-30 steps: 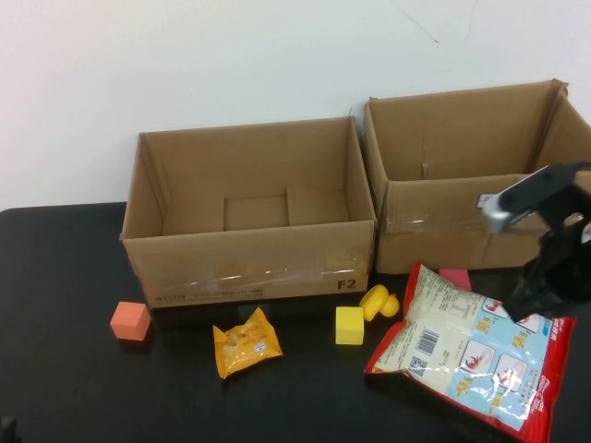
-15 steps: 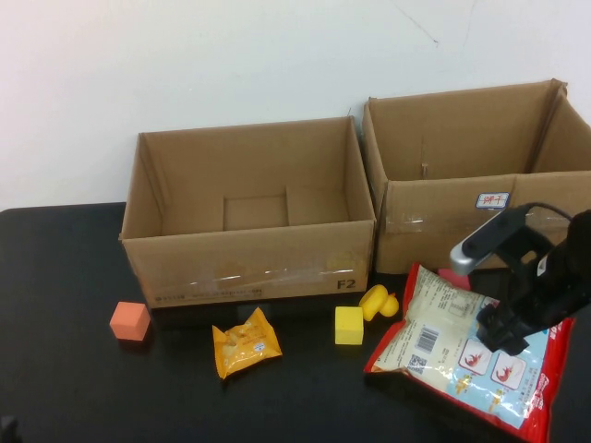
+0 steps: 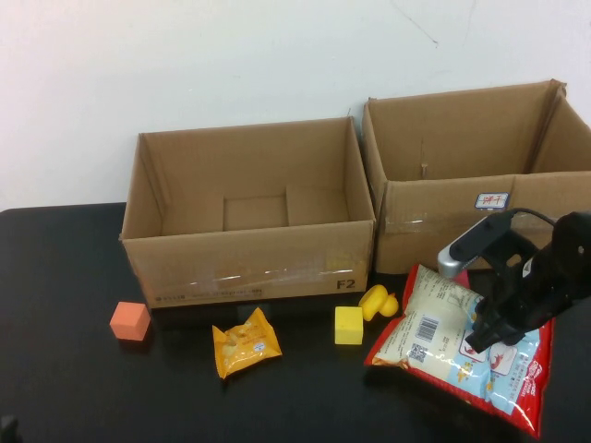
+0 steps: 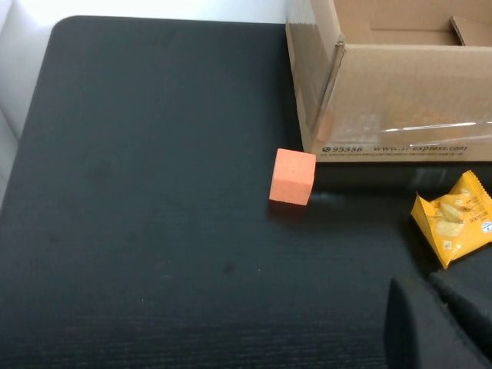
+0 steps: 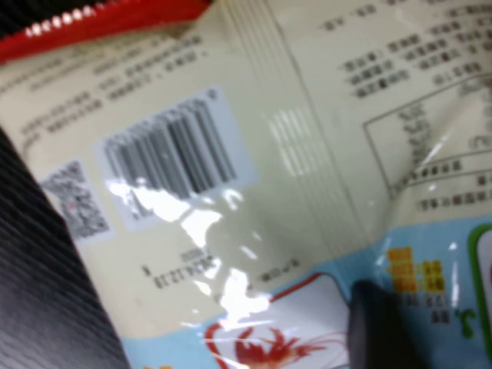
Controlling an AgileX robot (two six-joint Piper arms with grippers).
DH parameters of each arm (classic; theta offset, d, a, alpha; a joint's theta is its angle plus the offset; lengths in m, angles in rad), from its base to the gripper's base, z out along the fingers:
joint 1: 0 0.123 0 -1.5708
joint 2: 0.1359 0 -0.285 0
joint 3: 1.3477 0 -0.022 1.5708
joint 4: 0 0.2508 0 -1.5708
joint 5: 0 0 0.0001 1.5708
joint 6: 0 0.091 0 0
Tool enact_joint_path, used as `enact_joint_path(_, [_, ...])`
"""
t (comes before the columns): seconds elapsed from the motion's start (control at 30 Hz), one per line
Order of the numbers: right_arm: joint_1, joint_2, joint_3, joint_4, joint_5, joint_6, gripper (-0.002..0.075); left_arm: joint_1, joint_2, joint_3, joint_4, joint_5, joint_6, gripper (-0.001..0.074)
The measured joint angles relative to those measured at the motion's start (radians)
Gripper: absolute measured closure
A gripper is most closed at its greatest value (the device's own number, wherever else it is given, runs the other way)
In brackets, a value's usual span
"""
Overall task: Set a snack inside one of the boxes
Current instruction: Pick up the potato chip
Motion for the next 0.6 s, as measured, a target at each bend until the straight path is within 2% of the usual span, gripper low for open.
enact_joint_path(0.27, [0.002, -0.011, -0.003, 0.024, 0.028, 0.0, 0.0509, 0.0, 0.0, 0.0, 0.0, 0.0, 0.0, 0.0736])
enact_joint_path(0.5, [0.002, -0.095, 0.011, 0.157, 0.128, -0.112, 0.066, 0.0, 0.0, 0.0, -0.002, 0.0, 0.0, 0.0736])
enact_joint_path(0.6, [0.002, -0.14, 0.014, 0.22, 0.177, -0.178, 0.0699, 0.0, 0.0, 0.0, -0.002, 0.0, 0.0, 0.0736])
